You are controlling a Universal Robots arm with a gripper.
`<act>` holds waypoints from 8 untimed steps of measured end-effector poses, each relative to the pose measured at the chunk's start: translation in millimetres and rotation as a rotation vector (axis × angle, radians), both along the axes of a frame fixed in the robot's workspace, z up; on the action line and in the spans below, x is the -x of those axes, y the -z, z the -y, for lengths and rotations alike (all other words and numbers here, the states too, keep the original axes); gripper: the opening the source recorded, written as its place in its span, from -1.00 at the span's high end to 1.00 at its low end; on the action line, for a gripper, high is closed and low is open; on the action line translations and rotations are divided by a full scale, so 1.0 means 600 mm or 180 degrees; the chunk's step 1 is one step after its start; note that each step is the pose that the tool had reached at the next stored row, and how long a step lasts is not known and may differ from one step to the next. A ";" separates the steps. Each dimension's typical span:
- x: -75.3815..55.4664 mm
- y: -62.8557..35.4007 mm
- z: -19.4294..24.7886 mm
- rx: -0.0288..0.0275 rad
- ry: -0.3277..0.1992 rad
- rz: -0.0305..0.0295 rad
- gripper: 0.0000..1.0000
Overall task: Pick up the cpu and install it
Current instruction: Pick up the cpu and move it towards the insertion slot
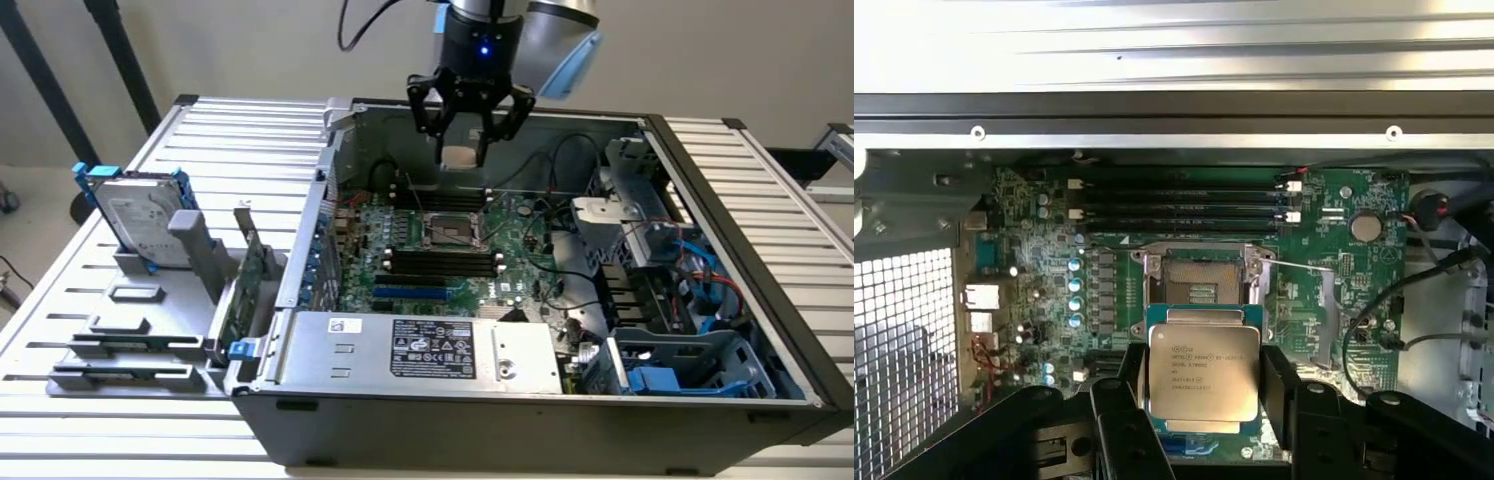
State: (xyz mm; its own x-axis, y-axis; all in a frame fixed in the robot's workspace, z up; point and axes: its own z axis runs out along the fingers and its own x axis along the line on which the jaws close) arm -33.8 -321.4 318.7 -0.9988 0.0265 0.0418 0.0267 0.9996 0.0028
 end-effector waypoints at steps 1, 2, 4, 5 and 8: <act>0.002 0.003 -0.0003 -0.0001 0.0005 0.0000 -0.09; 0.003 0.006 -0.0005 -0.0003 0.0010 0.0000 -0.09; 0.003 0.011 -0.0006 -0.0020 0.0018 0.0000 -0.09; 0.003 0.013 -0.0006 -0.0033 0.0022 0.0000 -0.09; 0.003 0.020 -0.0006 -0.0072 0.0030 0.0000 -0.09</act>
